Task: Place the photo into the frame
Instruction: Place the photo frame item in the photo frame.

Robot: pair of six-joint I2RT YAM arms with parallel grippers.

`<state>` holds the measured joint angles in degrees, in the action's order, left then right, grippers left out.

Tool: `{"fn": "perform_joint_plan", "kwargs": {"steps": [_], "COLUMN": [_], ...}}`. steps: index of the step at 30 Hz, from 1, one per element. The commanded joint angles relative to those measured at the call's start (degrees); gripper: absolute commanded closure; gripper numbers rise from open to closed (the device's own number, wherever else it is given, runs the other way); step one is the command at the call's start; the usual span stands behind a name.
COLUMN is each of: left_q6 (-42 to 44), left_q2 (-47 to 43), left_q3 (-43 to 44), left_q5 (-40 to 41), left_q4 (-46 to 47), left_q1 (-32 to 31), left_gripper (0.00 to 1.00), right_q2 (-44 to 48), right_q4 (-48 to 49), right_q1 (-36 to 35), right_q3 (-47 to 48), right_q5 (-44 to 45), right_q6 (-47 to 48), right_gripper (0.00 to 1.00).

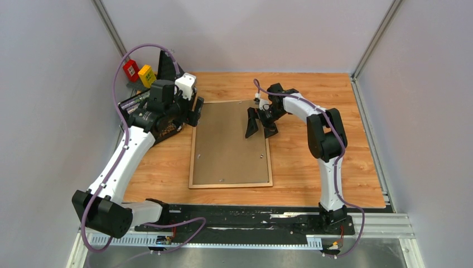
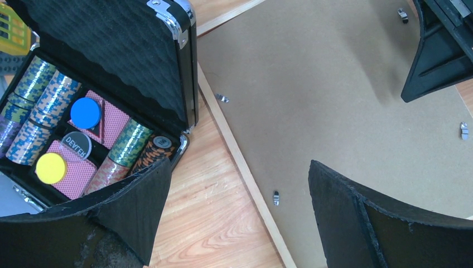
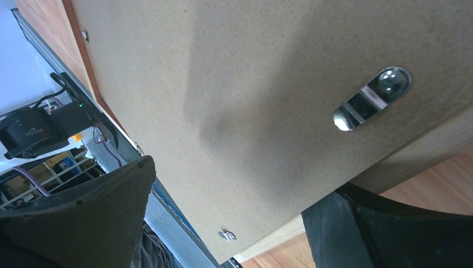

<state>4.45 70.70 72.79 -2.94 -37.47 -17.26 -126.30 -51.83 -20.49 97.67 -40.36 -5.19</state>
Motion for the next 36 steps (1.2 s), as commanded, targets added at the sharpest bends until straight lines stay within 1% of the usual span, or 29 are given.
{"fn": "perform_joint_plan", "kwargs": {"steps": [1, 23, 36], "left_q6": [1.1, 1.8, 1.7], "left_q2": [-1.9, -1.8, -1.7], "left_q3": [0.4, -0.9, -1.3], "left_q5": [0.1, 0.7, 0.4], "left_q4": [1.7, 2.7, 3.0], "left_q1": [0.2, 0.3, 0.2], "left_gripper": [0.00, 0.00, 0.00], "right_q2": [3.4, 4.6, 7.1], "right_q4": [-3.3, -7.2, -9.3], "right_q1": [0.0, 0.2, 1.7], "right_q3": [0.7, 2.3, 2.6], "right_q5": [2.1, 4.4, 7.0], "right_q6": [2.1, 3.8, 4.9], "right_gripper": [0.00, 0.00, 0.00]}}
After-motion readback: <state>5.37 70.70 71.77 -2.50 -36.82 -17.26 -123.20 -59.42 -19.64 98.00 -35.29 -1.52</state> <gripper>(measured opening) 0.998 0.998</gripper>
